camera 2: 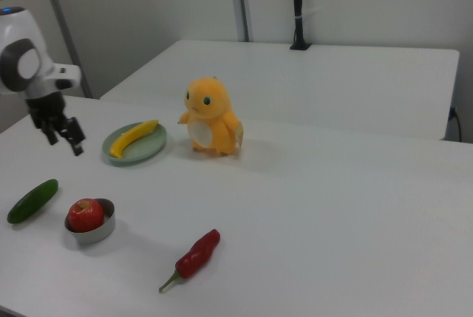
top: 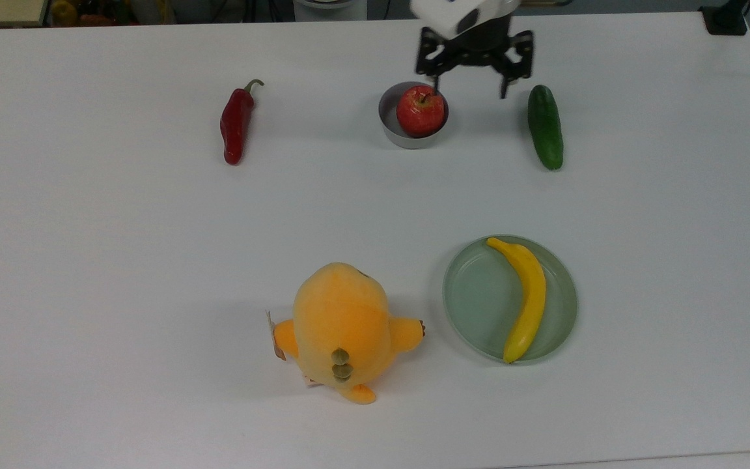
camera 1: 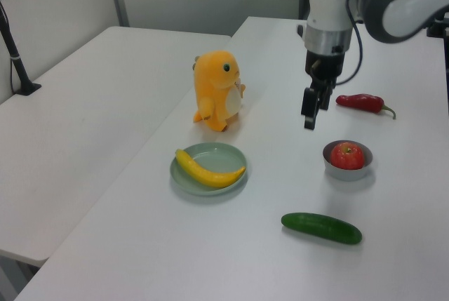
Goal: Put the cucumber on the left side of the bowl
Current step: 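Move the gripper over the green cucumber and lower toward it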
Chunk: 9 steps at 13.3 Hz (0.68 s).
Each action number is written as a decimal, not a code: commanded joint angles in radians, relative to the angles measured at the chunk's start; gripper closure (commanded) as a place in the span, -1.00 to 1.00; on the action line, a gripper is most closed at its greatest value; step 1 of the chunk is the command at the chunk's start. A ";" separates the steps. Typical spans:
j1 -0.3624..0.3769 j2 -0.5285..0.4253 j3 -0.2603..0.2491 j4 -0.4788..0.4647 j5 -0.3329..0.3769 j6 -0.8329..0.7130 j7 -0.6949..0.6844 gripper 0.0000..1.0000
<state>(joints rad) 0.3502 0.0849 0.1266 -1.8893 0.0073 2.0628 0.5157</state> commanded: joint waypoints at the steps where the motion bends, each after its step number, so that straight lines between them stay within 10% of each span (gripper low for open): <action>1: 0.073 0.010 0.054 -0.027 0.014 0.062 0.121 -1.00; 9: 0.164 0.186 0.057 -0.030 -0.003 0.148 0.161 -1.00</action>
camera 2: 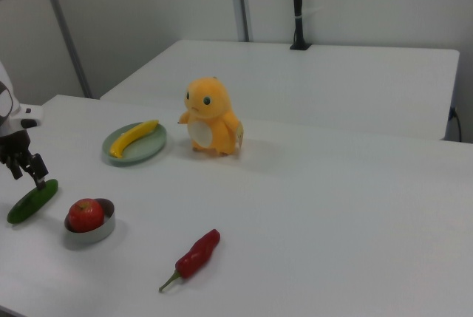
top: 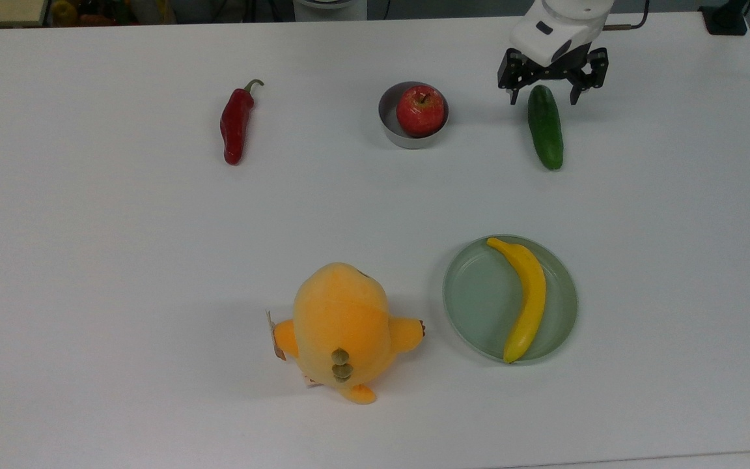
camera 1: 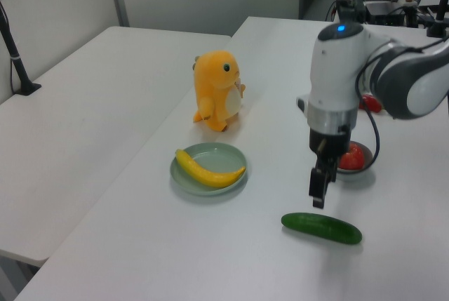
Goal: Put the cucumber on the left side of the bowl
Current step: 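Close the gripper on the green cucumber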
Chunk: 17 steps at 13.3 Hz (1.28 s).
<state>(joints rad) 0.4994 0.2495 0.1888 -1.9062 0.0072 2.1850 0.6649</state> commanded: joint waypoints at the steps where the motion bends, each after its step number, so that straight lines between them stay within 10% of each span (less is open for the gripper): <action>1: 0.015 0.034 -0.003 -0.013 -0.006 0.024 0.007 -1.00; 11: 0.013 0.109 0.041 -0.011 -0.068 0.070 0.005 -0.91; 14: 0.013 0.114 0.043 -0.011 -0.081 0.101 0.010 0.73; 17: 0.015 0.109 0.043 -0.011 -0.084 0.099 0.010 0.74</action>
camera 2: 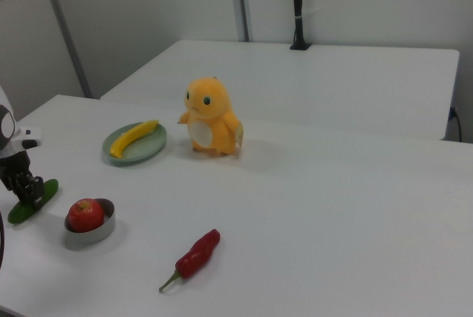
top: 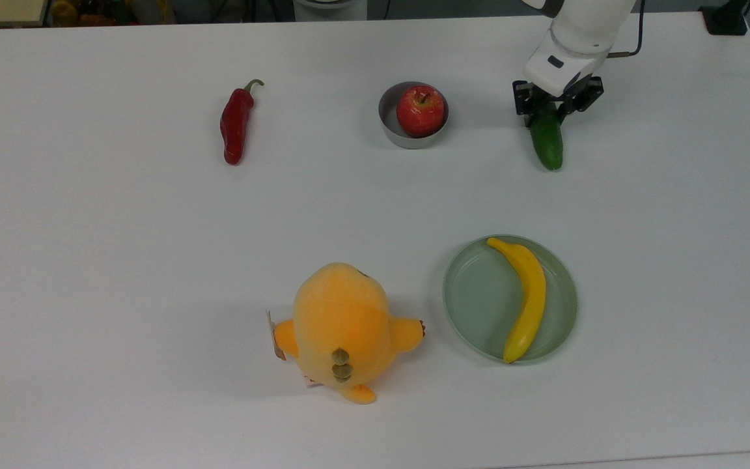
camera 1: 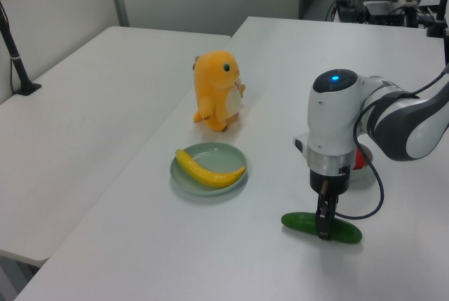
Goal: Put the cucumber on the left side of the bowl
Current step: 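Close the gripper on the green cucumber, then carry the cucumber toward the metal bowl and set it beside the bowl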
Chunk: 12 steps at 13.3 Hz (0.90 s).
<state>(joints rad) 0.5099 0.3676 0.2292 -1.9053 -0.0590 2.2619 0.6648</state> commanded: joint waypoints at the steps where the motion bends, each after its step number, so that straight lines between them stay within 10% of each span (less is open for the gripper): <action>1: 0.004 -0.015 0.001 -0.014 -0.028 0.013 0.009 0.75; 12: -0.045 -0.082 -0.074 -0.086 -0.059 -0.146 -0.059 0.75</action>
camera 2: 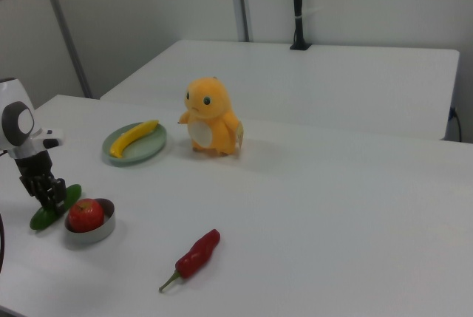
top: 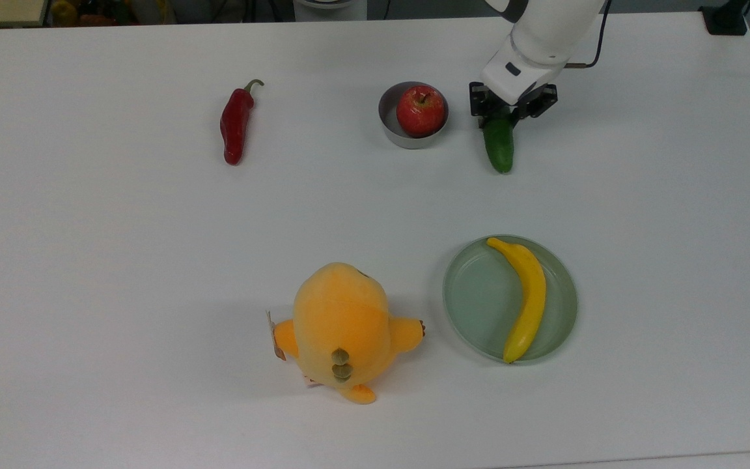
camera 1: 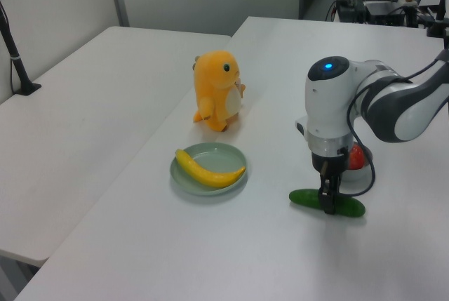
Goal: Put the cucumber on the left side of the bowl
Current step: 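Carry the cucumber toward the metal bowl and set it beside the bowl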
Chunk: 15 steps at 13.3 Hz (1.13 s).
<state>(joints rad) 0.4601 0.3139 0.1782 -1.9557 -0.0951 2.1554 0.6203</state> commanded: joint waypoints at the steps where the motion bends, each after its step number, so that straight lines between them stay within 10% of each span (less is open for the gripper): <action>1: 0.005 -0.038 -0.023 -0.043 -0.041 -0.054 -0.014 0.75; 11: -0.017 -0.105 -0.023 -0.092 -0.051 -0.077 -0.034 0.72; 13: -0.017 -0.105 -0.023 -0.092 -0.051 -0.078 -0.033 -0.34; 15: -0.015 -0.105 -0.023 -0.091 -0.051 -0.077 -0.033 -0.53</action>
<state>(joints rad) 0.4452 0.2404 0.1576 -2.0238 -0.1346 2.0923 0.6037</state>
